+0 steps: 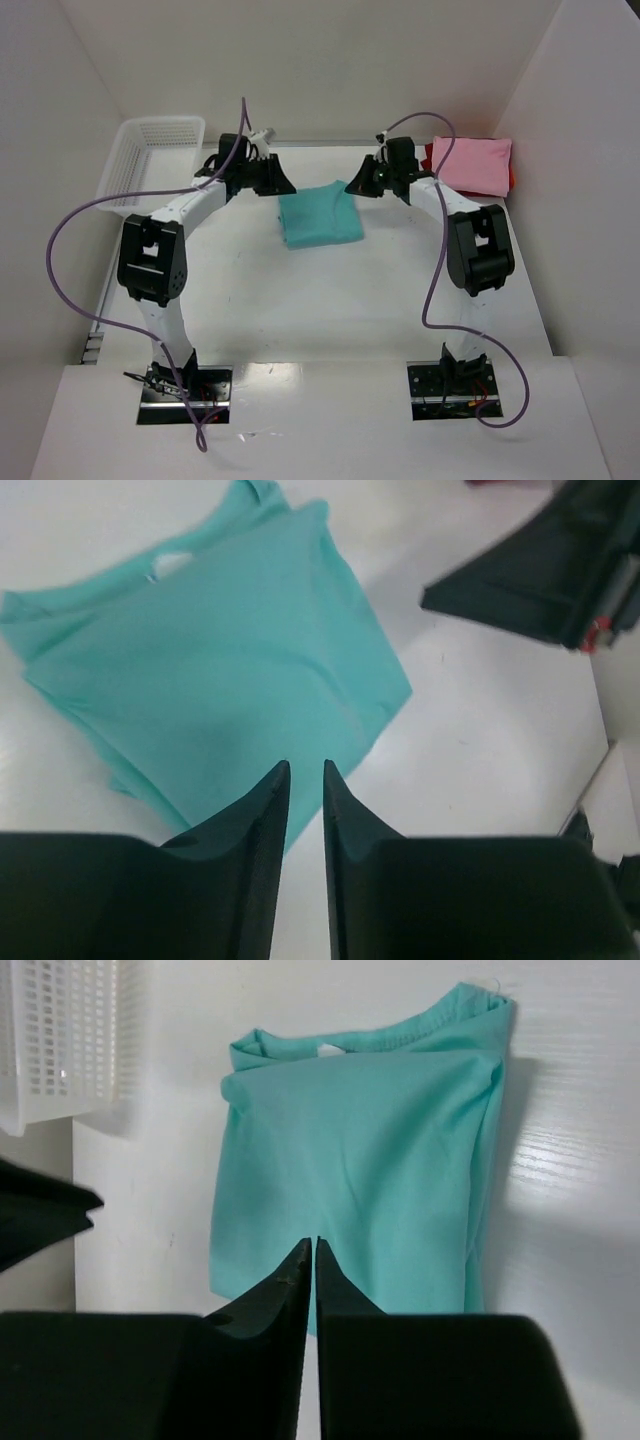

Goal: Fold and stack the t-shirts

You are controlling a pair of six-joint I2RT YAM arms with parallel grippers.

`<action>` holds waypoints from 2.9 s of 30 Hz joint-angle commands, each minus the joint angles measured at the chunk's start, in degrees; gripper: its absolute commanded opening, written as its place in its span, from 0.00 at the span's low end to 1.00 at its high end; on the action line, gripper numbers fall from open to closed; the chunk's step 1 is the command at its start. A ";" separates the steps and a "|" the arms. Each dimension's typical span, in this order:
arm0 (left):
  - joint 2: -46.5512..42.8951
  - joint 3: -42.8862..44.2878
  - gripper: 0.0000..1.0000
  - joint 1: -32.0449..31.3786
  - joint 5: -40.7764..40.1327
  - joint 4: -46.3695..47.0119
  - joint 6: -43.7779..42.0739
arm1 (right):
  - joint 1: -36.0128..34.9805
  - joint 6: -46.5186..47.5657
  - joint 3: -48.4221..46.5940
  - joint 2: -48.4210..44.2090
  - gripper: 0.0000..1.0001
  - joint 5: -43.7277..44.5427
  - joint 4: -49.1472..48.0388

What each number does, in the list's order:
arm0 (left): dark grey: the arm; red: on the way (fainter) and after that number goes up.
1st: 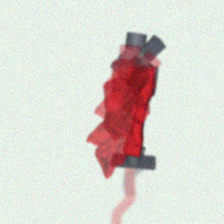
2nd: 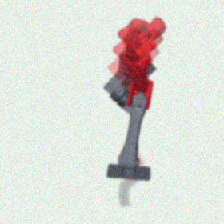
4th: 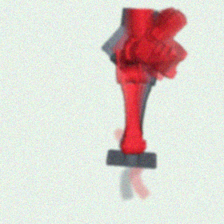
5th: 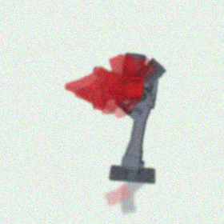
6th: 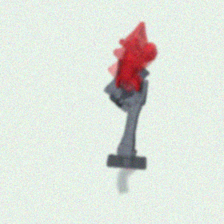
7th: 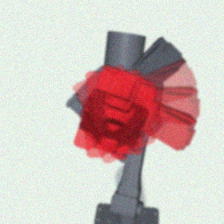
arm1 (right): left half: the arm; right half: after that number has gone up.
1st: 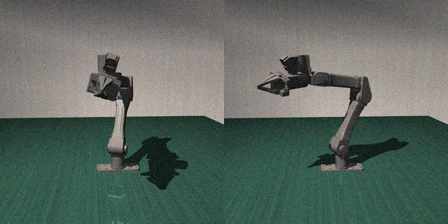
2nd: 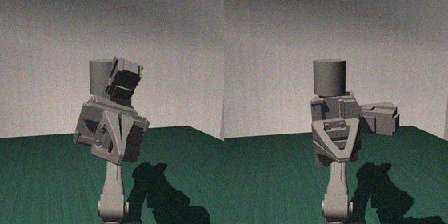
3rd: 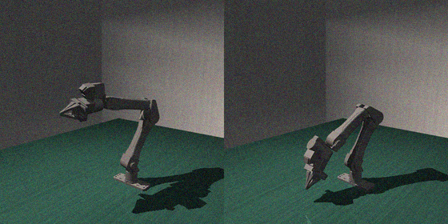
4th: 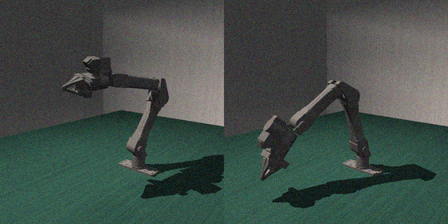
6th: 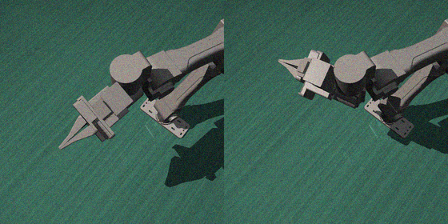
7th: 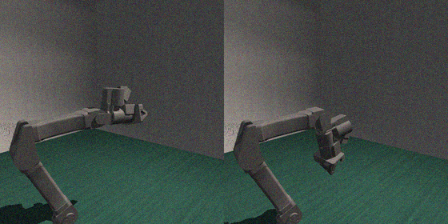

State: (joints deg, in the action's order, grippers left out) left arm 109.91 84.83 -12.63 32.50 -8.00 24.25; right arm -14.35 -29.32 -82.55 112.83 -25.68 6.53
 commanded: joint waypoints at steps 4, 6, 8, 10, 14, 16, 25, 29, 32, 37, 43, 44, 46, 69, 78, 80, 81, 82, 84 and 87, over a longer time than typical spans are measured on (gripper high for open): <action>0.04 -9.24 0.20 -2.28 0.53 4.04 1.76 | -0.15 0.31 -1.04 5.17 0.03 3.35 1.94; 1.23 -9.95 0.18 -2.90 -1.22 4.04 1.76 | -0.15 0.83 -0.94 5.82 0.03 3.94 3.39; 2.00 -9.95 0.17 -3.02 -3.86 4.04 1.76 | -0.15 1.36 -0.94 6.25 0.03 5.45 5.12; 3.03 -9.95 0.17 -3.02 -5.54 3.52 1.76 | -0.15 1.95 -0.94 6.35 0.03 6.99 6.29; 5.33 -9.33 0.17 -3.02 -7.10 3.52 1.76 | -0.15 3.02 0.83 5.21 0.03 9.50 7.71; 6.02 -9.33 0.17 -3.02 -8.18 2.90 1.76 | -0.15 3.13 2.37 4.10 0.03 10.21 7.71; 6.55 -8.40 0.17 -3.02 -10.35 1.18 0.65 | -0.15 4.80 5.47 2.17 0.03 12.76 9.29; 6.15 -7.58 0.17 -3.02 -10.35 0.13 0.06 | 0.25 4.80 4.34 -2.45 0.03 14.25 10.36; 5.49 -6.96 0.18 -3.02 -9.83 0.00 -0.08 | 0.37 4.27 3.16 -6.75 0.07 12.10 11.31; 4.44 -6.51 0.18 -3.02 -9.44 0.00 -0.61 | 0.37 1.61 4.19 -11.23 0.09 6.41 7.69; 5.34 -6.87 0.18 -3.02 -9.30 0.44 -0.17 | -1.76 -1.44 11.29 -8.40 0.02 1.51 1.20; 5.49 -7.25 0.18 -3.02 -9.30 0.61 0.00 | -2.35 -1.94 12.17 -7.50 0.01 1.01 0.04; 5.92 -7.40 0.18 -3.02 -9.30 0.62 0.01 | -2.90 -2.15 12.33 -6.14 0.01 0.80 -0.57; 7.78 -7.40 0.18 -3.02 -11.06 0.09 0.53 | -3.06 0.40 16.37 -3.58 0.01 7.22 2.70; 5.60 -6.87 0.19 -3.02 -11.06 -0.97 0.01 | 0.68 3.73 11.24 -5.34 0.22 7.22 5.41; 3.63 -6.50 0.25 -3.02 -11.06 -1.90 -0.31 | 1.69 4.32 8.73 -5.87 0.33 7.22 5.69; 2.52 -6.26 0.29 -3.02 -11.53 -2.63 -0.52 | 2.35 4.53 7.85 -5.87 0.44 7.22 5.69; 1.64 -6.26 0.33 -3.33 -12.15 -3.30 -0.52 | 2.88 4.53 6.51 -5.45 0.53 6.81 5.69; -1.04 -5.73 0.50 -3.54 -13.20 -4.35 -1.05 | 3.97 5.06 4.39 -4.29 0.68 4.88 5.38; -5.21 -6.25 0.69 -3.54 -14.85 -5.09 -1.05 | 4.51 6.13 0.76 -0.80 0.88 2.16 5.16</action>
State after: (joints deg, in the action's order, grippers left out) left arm 111.72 76.62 -15.92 19.44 -12.63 24.17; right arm -10.38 -25.44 -77.32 111.79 -20.71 12.44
